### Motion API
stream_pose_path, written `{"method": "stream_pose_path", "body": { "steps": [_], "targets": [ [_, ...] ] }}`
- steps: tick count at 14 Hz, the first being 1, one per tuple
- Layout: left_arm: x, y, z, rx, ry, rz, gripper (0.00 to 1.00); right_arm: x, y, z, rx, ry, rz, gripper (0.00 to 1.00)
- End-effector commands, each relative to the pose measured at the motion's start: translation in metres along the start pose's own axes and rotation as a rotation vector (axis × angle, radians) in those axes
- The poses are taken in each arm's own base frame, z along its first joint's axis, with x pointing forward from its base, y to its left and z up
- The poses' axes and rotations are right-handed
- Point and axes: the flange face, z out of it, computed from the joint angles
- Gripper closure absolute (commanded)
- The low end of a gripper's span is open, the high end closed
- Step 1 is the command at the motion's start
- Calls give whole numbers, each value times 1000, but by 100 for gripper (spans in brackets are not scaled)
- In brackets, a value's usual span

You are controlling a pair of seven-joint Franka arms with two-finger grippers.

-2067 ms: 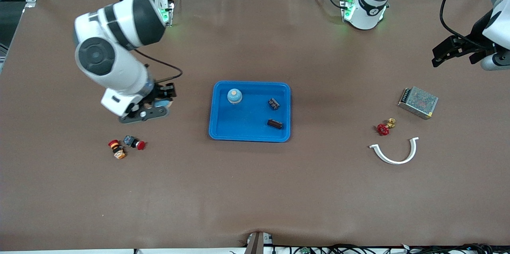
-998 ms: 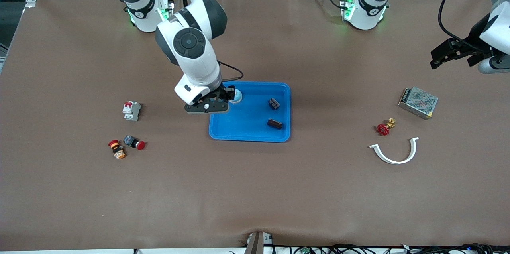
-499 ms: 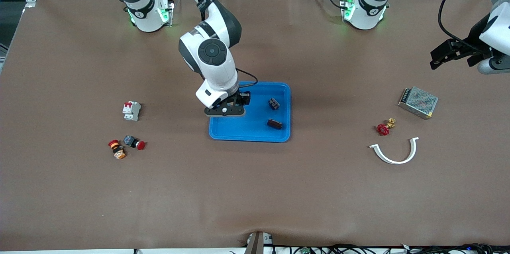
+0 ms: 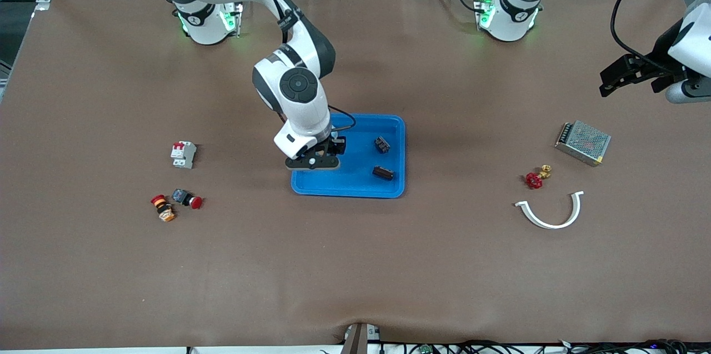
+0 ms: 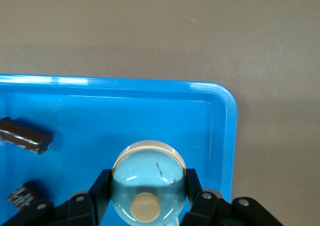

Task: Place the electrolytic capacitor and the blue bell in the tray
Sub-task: 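Lower the bell into the tray and open the right gripper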

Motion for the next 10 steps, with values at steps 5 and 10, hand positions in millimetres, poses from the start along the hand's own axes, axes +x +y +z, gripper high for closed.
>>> {"method": "stream_pose_path", "body": {
  "steps": [5, 10],
  "targets": [
    [-1, 1, 0, -15, -2, 12, 0, 1, 4, 37, -1, 23, -7, 56],
    [0, 1, 0, -15, -1, 12, 0, 1, 6, 56, -10, 28, -16, 56]
  ]
}}
